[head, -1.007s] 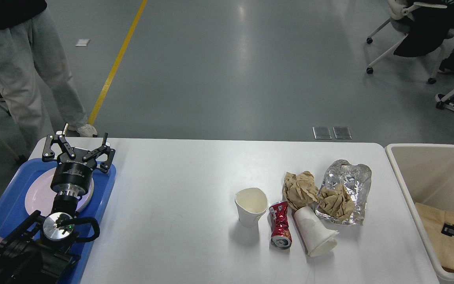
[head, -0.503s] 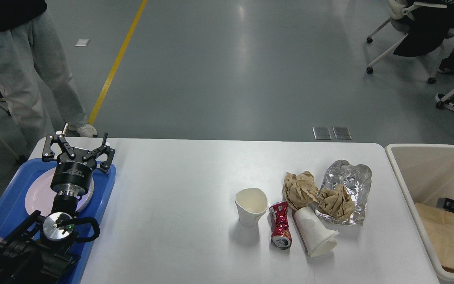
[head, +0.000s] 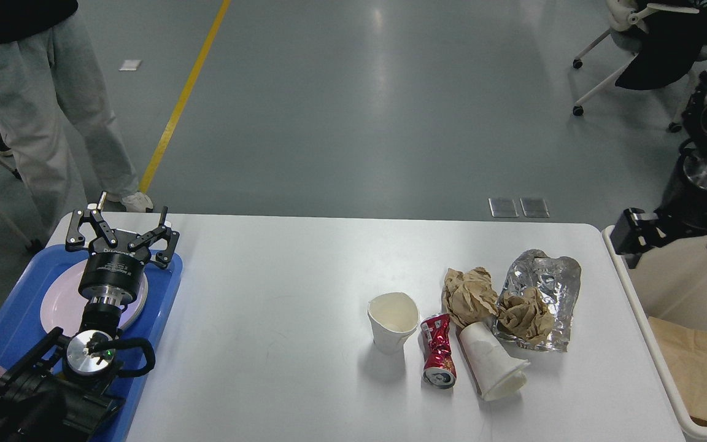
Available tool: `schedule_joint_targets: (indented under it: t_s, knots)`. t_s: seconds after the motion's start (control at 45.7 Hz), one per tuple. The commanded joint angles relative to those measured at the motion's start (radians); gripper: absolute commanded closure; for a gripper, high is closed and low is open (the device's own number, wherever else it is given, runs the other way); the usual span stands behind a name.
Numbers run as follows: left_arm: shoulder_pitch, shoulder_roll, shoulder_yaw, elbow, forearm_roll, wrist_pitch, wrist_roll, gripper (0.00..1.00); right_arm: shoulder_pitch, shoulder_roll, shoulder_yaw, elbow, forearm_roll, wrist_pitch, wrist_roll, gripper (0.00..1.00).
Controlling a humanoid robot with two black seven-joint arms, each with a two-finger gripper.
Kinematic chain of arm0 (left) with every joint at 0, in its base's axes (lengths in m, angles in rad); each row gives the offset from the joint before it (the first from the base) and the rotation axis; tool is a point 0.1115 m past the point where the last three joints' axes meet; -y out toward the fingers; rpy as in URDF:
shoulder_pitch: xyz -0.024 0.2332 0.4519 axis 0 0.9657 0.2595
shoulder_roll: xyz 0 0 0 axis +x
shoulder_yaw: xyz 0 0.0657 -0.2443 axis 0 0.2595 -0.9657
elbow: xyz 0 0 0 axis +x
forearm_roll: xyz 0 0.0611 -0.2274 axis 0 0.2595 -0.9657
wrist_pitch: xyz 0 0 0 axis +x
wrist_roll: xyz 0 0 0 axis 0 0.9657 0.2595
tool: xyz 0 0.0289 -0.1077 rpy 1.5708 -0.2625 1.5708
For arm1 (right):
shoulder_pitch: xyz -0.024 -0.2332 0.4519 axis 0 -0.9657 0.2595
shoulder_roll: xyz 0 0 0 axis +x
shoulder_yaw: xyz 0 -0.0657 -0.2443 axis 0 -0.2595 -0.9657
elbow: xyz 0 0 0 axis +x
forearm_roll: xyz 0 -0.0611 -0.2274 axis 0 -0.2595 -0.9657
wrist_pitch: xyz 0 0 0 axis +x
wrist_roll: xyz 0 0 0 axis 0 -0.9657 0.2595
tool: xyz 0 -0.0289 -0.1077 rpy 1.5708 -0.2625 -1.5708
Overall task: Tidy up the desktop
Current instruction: 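Raise the right gripper out of the bin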
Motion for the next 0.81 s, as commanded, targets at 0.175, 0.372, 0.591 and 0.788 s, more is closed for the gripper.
schedule_joint_targets:
  t_s: [0.175, 0.372, 0.591, 0.788]
  knots:
    - [0.000, 0.001, 0.000, 0.000, 0.000, 0.000, 0.000, 0.04, 0.295, 0.126, 0.071, 0.257, 0.150, -0.144, 0.006, 0.00]
    - [0.000, 0.000, 0.000, 0.000, 0.000, 0.000, 0.000, 0.04, 0.295, 0.135, 0.086, 0.279, 0.154, -0.169, 0.006, 0.00]
    - [0.000, 0.000, 0.000, 0.000, 0.000, 0.000, 0.000, 0.04, 0.272, 0.151, 0.161, 0.268, 0.145, -0.178, 0.005, 0.00]
    - [0.000, 0.000, 0.000, 0.000, 0.000, 0.000, 0.000, 0.04, 0.154, 0.183, 0.294, 0.213, 0.141, -0.206, 0.005, 0.00]
